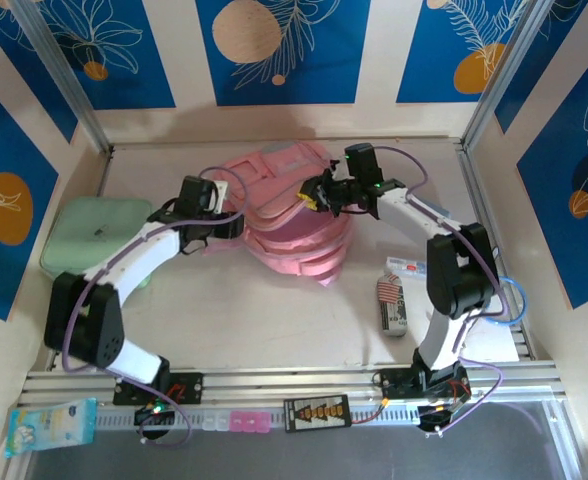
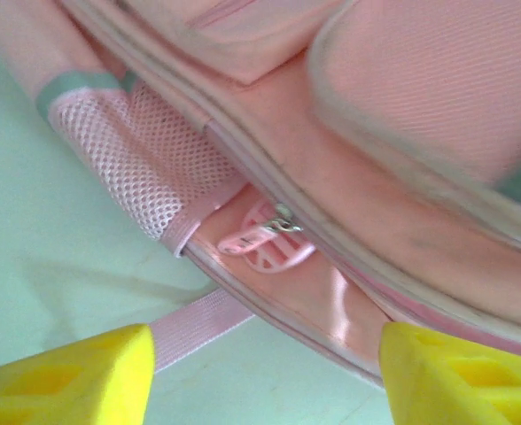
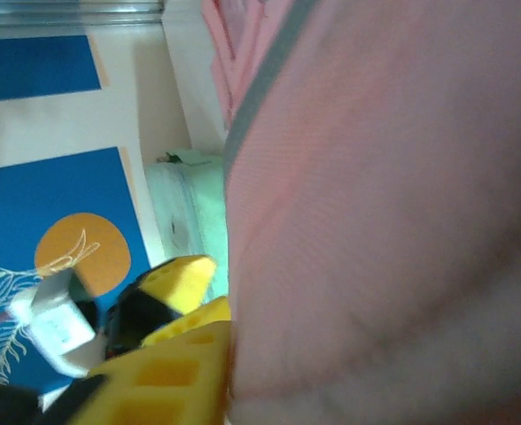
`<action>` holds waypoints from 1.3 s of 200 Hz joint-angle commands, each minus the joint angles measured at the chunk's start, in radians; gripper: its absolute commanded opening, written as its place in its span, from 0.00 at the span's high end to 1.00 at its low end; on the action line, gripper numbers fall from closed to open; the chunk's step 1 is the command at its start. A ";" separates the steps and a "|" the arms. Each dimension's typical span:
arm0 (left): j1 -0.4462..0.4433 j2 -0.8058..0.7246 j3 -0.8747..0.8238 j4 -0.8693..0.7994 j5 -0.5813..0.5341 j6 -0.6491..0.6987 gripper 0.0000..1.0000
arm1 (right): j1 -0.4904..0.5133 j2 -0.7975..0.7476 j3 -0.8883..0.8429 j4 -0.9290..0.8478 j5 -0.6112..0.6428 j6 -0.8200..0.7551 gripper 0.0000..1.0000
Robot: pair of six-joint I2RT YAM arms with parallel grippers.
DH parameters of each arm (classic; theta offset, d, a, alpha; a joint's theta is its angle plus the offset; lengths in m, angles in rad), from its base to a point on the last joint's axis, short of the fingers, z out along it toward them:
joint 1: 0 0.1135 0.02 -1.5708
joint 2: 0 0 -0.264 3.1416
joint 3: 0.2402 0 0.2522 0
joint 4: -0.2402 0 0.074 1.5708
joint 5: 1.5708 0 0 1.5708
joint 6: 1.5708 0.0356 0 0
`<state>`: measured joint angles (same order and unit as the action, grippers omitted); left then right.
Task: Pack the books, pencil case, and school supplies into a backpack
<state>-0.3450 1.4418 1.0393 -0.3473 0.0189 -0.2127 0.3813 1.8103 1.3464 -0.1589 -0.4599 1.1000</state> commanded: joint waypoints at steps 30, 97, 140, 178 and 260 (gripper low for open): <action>0.016 -0.154 -0.010 -0.015 -0.183 -0.041 0.02 | 0.003 -0.161 -0.059 -0.299 0.234 -0.202 0.33; 0.047 -0.198 0.009 0.073 -0.023 -0.050 0.00 | -0.032 -0.514 -0.358 -0.732 0.768 -0.295 0.07; 0.048 -0.193 0.004 0.079 0.125 -0.006 0.00 | -0.038 -0.651 -0.527 -0.841 0.894 -0.180 0.04; 0.047 -0.184 0.001 0.094 0.215 0.012 0.00 | 0.001 -0.630 -0.593 -0.831 0.897 -0.156 0.04; 0.046 -0.133 0.013 0.104 0.333 -0.011 0.00 | 0.044 -0.491 -0.617 -0.751 0.834 -0.239 0.08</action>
<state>-0.3096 1.2831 1.0363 -0.2680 0.2783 -0.2268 0.4282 1.2858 0.7357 -0.9123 0.3920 0.8593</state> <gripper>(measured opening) 0.997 0.939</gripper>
